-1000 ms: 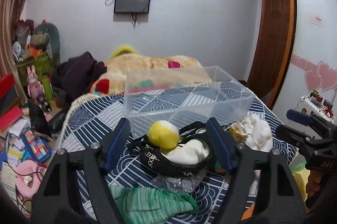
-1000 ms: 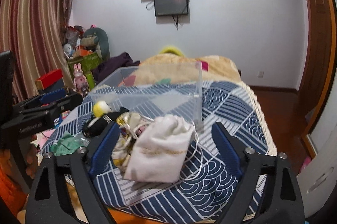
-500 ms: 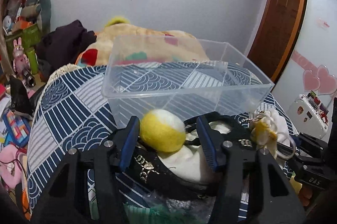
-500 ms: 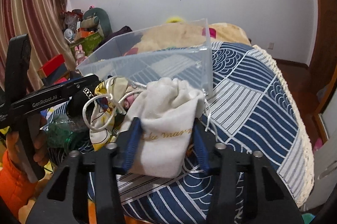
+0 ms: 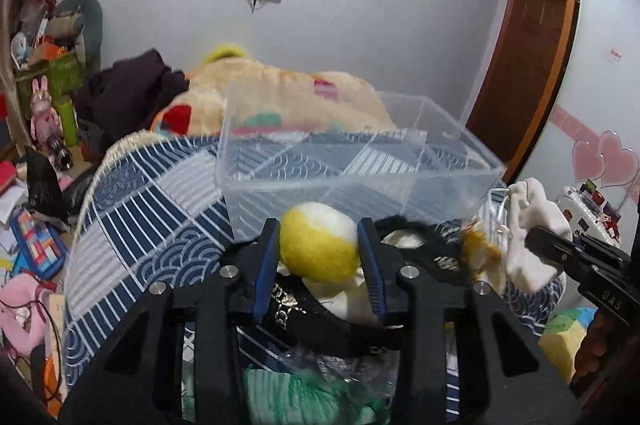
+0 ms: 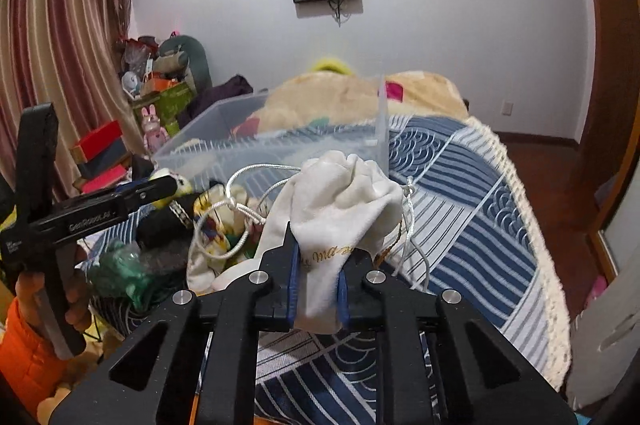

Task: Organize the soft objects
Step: 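Grasp the yellow felt ball with the left tool while the right tool grasps the white drawstring pouch, then carry the ball and pouch with both tools over the clear plastic box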

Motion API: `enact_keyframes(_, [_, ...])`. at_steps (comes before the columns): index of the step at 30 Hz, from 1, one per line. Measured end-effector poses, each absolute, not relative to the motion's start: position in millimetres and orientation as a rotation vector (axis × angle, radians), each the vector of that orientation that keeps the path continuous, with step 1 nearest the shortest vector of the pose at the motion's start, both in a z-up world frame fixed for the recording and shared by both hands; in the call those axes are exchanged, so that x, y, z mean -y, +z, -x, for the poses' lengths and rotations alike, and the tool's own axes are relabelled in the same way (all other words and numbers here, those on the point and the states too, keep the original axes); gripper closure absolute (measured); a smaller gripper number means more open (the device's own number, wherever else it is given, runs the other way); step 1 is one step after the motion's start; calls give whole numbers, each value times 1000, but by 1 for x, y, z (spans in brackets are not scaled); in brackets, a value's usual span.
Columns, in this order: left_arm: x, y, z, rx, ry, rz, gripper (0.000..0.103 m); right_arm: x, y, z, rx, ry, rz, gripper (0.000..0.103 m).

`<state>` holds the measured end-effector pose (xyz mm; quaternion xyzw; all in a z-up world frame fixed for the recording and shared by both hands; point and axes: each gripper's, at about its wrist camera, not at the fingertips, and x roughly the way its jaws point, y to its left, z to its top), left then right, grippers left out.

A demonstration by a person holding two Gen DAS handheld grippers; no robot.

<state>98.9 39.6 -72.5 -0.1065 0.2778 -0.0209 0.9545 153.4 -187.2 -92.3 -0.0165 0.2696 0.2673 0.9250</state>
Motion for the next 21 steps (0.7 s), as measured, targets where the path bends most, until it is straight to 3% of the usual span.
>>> enact_keyframes(12, [-44, -16, -97, -435, -80, 187, 64, 177, -39, -161, -389, 554, 53, 89])
enact_keyframes(21, [-66, -6, -143, -485, -83, 200, 64, 146, -29, -201, -391, 580, 89, 89])
